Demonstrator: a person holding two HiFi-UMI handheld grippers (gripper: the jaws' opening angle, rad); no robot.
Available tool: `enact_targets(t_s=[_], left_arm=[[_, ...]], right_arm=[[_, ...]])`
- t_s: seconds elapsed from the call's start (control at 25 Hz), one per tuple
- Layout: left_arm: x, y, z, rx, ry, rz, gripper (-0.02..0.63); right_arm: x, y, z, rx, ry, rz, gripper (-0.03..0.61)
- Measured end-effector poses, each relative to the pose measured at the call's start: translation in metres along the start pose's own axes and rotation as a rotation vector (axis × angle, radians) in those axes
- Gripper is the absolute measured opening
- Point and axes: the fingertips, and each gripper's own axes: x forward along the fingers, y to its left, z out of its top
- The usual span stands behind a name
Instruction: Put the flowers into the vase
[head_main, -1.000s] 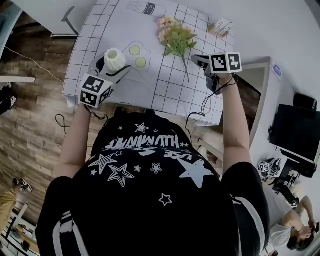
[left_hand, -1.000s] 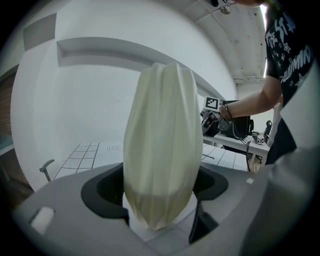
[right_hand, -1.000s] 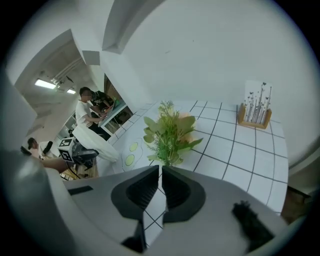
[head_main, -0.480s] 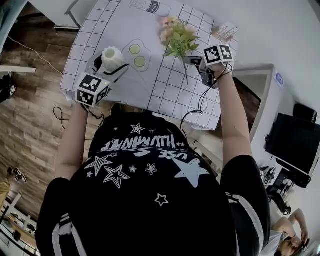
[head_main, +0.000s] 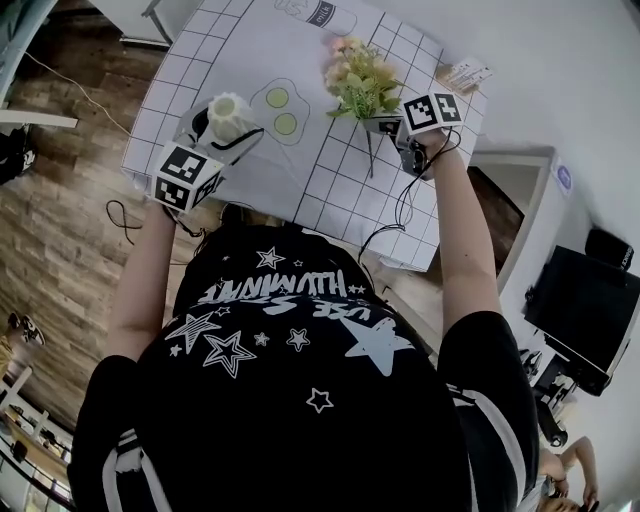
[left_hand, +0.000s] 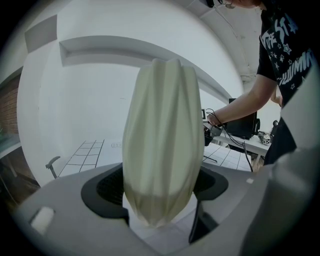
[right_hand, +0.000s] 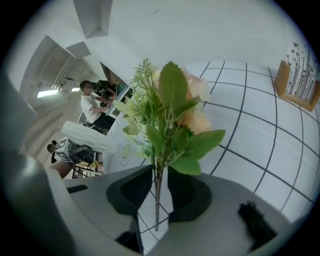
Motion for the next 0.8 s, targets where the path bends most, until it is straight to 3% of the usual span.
enact_targets(t_s=[0.44, 0.8], left_arm=[[0.000, 0.000, 0.000, -0.005, 0.008, 0.005, 0.385], [0.001, 0.000, 0.000, -0.005, 0.005, 0.008, 0.385]], right_arm=[[0.014, 0.002, -0.002, 0.031, 0.034, 0.029, 0.078], [0.006, 0.016, 0.002, 0.037, -0.045, 0.098, 0.053]])
